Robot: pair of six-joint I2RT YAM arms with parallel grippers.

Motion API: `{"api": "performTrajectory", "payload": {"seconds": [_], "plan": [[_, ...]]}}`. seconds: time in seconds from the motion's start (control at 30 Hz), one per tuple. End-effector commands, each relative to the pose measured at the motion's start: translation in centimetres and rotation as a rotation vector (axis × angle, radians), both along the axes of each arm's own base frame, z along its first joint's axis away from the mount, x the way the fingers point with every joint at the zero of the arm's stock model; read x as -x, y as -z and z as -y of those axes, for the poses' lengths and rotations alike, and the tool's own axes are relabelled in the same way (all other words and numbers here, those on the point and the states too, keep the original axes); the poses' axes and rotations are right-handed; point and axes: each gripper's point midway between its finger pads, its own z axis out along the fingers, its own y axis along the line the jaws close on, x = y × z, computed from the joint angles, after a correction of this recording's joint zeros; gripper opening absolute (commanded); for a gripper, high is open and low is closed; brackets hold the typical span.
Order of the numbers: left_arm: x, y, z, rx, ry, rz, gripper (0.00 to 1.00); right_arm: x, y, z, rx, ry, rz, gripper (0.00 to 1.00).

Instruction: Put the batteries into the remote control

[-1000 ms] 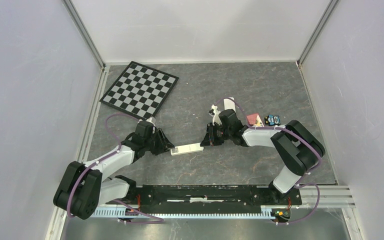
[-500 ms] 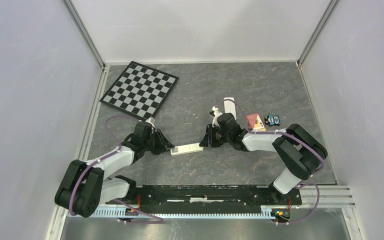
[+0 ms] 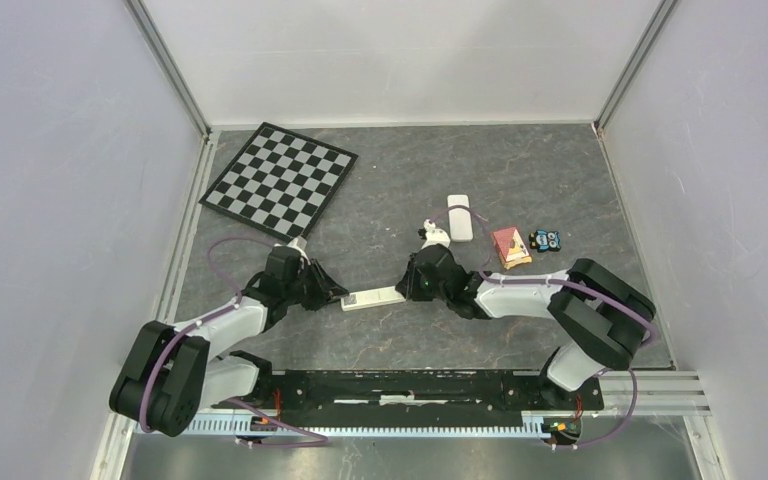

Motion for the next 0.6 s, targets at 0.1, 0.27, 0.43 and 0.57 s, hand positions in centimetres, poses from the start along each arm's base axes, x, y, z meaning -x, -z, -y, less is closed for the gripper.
{"api": "performTrajectory", "payload": {"seconds": [0.1, 0.27, 0.43, 0.57], "plan": [[2.0, 0.4, 1.7, 0.082, 0.054, -0.052, 0.22, 10.6, 2.6, -7.0, -0.038, -0.259, -0.225, 0.14], [2.1, 0.3, 2.1, 0.102, 0.074, -0.043, 0.21, 12.6, 1.5, -9.9, -0.136, -0.298, -0.251, 0.14], [2.5, 0.8, 2.1, 0.108, 0.081, -0.050, 0.21, 14.5, -0.2, -13.0, -0.236, -0.373, -0.257, 0.14], [2.3, 0.7, 2.0, 0.106, 0.070, -0.041, 0.21, 15.0, 0.0, -12.4, -0.199, -0.360, -0.251, 0.14]]}}
